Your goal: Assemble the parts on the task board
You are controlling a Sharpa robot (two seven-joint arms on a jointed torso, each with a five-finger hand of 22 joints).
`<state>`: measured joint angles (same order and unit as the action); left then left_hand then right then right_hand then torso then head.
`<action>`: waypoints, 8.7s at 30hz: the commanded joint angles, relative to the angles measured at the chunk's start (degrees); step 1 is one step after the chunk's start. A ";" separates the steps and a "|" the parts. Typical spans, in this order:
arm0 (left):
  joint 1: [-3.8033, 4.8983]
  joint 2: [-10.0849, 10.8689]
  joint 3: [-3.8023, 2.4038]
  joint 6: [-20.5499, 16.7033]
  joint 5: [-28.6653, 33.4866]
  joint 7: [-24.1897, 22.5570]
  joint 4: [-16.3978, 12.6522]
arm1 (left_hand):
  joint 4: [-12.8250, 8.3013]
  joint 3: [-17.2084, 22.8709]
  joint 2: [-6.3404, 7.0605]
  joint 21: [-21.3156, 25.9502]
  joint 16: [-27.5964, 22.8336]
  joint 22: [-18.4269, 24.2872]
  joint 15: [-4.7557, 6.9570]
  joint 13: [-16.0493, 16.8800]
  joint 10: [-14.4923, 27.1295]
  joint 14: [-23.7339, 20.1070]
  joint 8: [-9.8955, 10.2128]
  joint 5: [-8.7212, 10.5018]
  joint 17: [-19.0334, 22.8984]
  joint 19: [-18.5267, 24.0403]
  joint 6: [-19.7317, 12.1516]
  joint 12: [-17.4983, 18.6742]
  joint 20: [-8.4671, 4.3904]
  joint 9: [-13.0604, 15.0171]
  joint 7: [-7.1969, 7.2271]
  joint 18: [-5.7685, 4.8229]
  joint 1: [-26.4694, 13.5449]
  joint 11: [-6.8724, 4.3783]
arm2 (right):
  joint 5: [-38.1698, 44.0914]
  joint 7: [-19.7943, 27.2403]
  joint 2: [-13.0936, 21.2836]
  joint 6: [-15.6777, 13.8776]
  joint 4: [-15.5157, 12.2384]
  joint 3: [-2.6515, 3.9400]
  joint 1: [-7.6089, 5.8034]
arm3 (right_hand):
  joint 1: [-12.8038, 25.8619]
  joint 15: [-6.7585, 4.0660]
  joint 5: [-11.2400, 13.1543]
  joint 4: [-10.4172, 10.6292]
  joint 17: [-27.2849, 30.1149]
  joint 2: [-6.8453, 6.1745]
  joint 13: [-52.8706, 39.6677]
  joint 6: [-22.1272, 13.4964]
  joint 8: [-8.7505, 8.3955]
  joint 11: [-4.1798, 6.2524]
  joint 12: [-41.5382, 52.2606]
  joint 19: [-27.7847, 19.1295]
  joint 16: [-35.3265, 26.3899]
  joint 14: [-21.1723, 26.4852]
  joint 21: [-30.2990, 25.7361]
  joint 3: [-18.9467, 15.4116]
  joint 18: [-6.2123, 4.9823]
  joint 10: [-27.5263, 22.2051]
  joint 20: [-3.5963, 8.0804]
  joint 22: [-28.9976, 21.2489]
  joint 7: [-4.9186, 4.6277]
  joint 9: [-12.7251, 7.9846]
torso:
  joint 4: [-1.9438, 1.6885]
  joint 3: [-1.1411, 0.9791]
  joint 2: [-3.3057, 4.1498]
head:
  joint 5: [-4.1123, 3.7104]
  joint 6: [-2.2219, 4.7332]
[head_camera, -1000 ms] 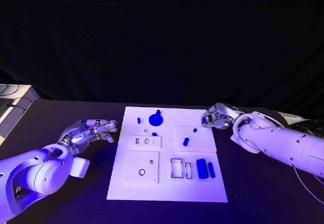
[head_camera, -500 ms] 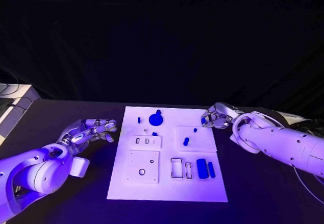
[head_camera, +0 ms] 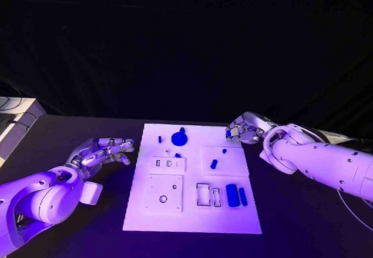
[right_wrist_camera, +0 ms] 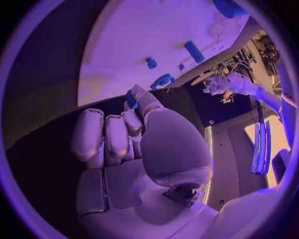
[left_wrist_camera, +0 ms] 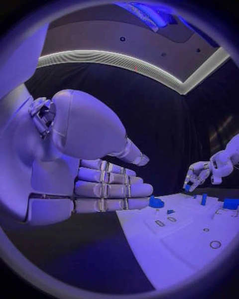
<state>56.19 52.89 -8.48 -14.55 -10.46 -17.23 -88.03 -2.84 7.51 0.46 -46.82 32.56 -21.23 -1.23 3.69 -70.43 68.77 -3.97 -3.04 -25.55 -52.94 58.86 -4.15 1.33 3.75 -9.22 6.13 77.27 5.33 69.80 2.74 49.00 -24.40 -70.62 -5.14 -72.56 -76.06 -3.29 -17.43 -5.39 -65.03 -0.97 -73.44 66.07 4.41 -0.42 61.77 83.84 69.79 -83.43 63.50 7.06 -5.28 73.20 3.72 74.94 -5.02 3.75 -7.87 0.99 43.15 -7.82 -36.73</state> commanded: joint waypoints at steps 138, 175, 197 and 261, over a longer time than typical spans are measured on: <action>0.01 -2.25 -0.06 -0.77 -9.37 7.07 1.99 | 2.97 -0.41 4.50 0.66 3.14 -0.22 -0.83 0.74 -0.18 -2.04 -0.38 0.02 -0.83 1.06 -2.32 -2.58 0.85 0.25 -0.84 -1.22 -3.96 0.21 | 5.36 -12.70 -4.11 -15.87 -19.10 -0.16 2.68 | -0.13 1.55 -0.13 11.18 0.65 -9.28 7.29 -10.07 -0.45 -2.17 -2.83 2.87 -0.09 0.33 -1.87 -6.14 -0.47 -4.93 -1.30 8.42 -4.01 0.10 | 0.49 0.64 -1.17 | 4.26 -2.10; 13.86 -24.62 4.50 18.82 -46.61 46.38 20.26 | 19.34 15.50 11.31 -26.64 34.63 -29.16 6.04 33.83 4.83 9.22 -34.88 0.11 -27.63 -11.24 -7.87 -47.85 -5.17 37.28 7.70 -0.16 -23.52 -7.40 | -13.74 -7.40 2.15 -12.85 -17.96 -0.18 -0.98 | 4.02 -0.15 -8.79 4.64 2.20 -1.10 7.35 -5.67 4.70 -0.12 -4.26 2.70 -2.56 0.26 -5.09 -9.35 0.13 -4.99 0.50 7.84 -1.17 9.84 | 2.70 -1.90 -3.68 | 6.63 -2.79; 16.12 -30.82 7.19 24.16 -49.86 49.01 25.69 | 18.78 18.61 11.32 -26.83 35.02 -33.63 5.69 34.92 6.19 9.21 -28.98 0.06 -30.45 -12.43 -7.06 -48.34 -4.98 45.89 7.22 -0.31 -21.98 -6.99 | -13.05 -8.29 1.87 -12.30 -17.73 -0.18 -0.98 | 4.04 0.00 -9.06 4.65 2.15 -1.27 7.42 -5.69 3.06 -0.31 -4.47 2.73 -2.60 0.25 -5.06 -9.11 0.07 -5.01 0.35 7.86 -1.48 9.97 | 3.33 -2.20 -2.95 | 6.19 -3.07; 15.77 -33.73 7.87 26.90 -47.58 47.25 29.59 | 15.29 16.65 8.46 -24.46 34.73 -36.59 5.42 35.47 6.95 8.32 -26.27 0.09 -30.12 -12.13 -6.49 -48.35 -4.58 48.25 6.95 -0.25 -17.75 -6.75 | -12.60 -8.54 1.31 -11.68 -17.67 -0.17 -0.99 | 4.07 -0.01 -8.82 4.66 2.06 -1.10 7.41 -5.39 2.59 -0.28 -4.52 2.76 -2.52 0.24 -5.05 -9.10 0.05 -4.95 0.35 7.86 -1.43 10.13 | 3.18 -2.16 -2.85 | 5.41 -4.52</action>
<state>71.99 19.33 -0.61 11.28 -58.91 30.95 -58.47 12.63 24.12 9.24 -71.47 67.34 -57.77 4.19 39.13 -63.88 77.48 -30.46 -3.14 -55.71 -65.12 52.13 -52.40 -3.48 52.05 -2.08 6.19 59.60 -1.43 56.46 -6.02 50.35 -36.72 -88.27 -5.33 -73.53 -72.47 -3.07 -26.30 -0.94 -62.90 -2.20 -65.99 60.48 7.40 -0.70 57.46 83.75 67.56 -83.01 58.62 -2.27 -4.83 68.35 3.83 74.94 -6.22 13.81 -4.66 -1.15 40.33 -2.41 -41.19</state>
